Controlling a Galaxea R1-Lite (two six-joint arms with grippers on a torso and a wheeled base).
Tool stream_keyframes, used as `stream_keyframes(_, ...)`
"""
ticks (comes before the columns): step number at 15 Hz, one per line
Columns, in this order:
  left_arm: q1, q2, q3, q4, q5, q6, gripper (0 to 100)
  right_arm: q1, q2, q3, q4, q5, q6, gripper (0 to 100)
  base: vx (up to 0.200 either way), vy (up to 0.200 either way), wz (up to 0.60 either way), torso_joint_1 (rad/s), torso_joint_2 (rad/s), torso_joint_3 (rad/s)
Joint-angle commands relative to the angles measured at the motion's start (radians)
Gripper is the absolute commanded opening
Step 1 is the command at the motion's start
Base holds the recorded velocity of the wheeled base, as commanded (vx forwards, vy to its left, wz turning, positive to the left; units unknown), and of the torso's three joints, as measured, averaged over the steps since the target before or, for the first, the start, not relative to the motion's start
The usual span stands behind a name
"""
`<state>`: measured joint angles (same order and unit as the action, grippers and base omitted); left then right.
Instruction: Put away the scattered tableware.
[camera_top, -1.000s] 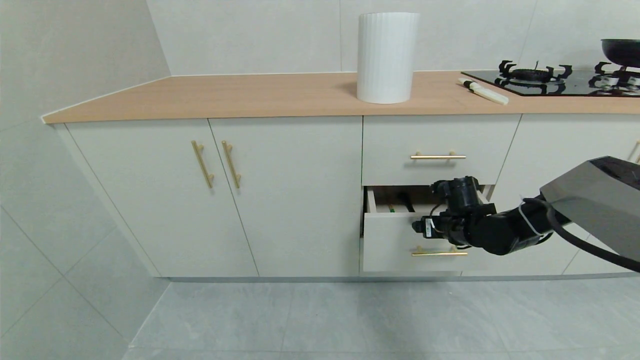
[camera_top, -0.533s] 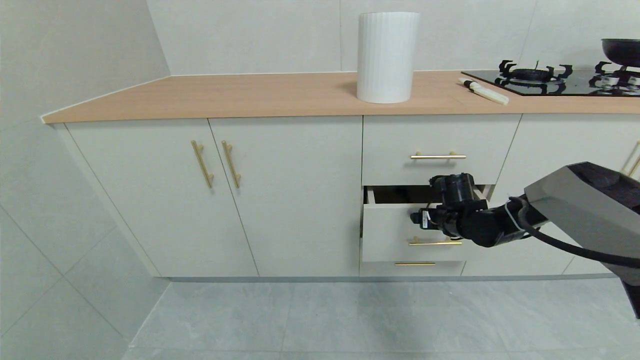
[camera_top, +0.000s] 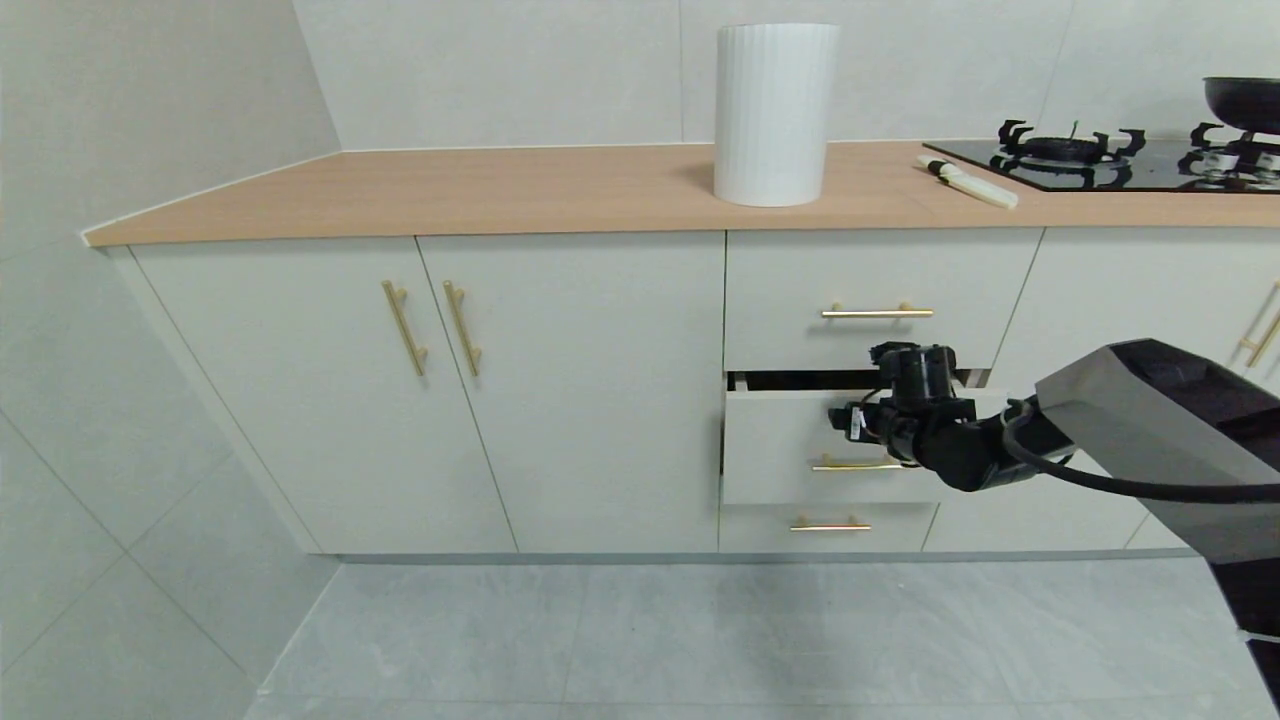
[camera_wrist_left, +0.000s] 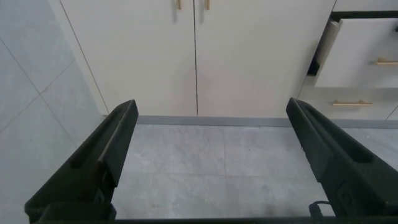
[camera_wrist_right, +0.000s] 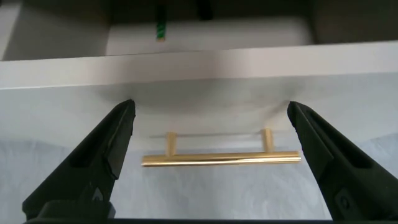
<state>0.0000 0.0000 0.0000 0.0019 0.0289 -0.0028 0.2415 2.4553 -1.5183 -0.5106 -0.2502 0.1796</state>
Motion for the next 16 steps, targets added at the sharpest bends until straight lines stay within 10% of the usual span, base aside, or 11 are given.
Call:
stream_keyframes(1, 0.0, 0.0, 0.0, 0.0, 0.0, 0.0, 100, -0.019, 0.04, -0.039, -0.002, 0.0, 0.001, 100, 0.0, 0.0, 0.0, 0.0, 0.0, 0.0)
stream_keyframes(16, 0.0, 0.0, 0.0, 0.0, 0.0, 0.0, 100, -0.047, 0.166, -0.232, -0.074, -0.06, 0.011, 100, 0.0, 0.0, 0.0, 0.0, 0.0, 0.0)
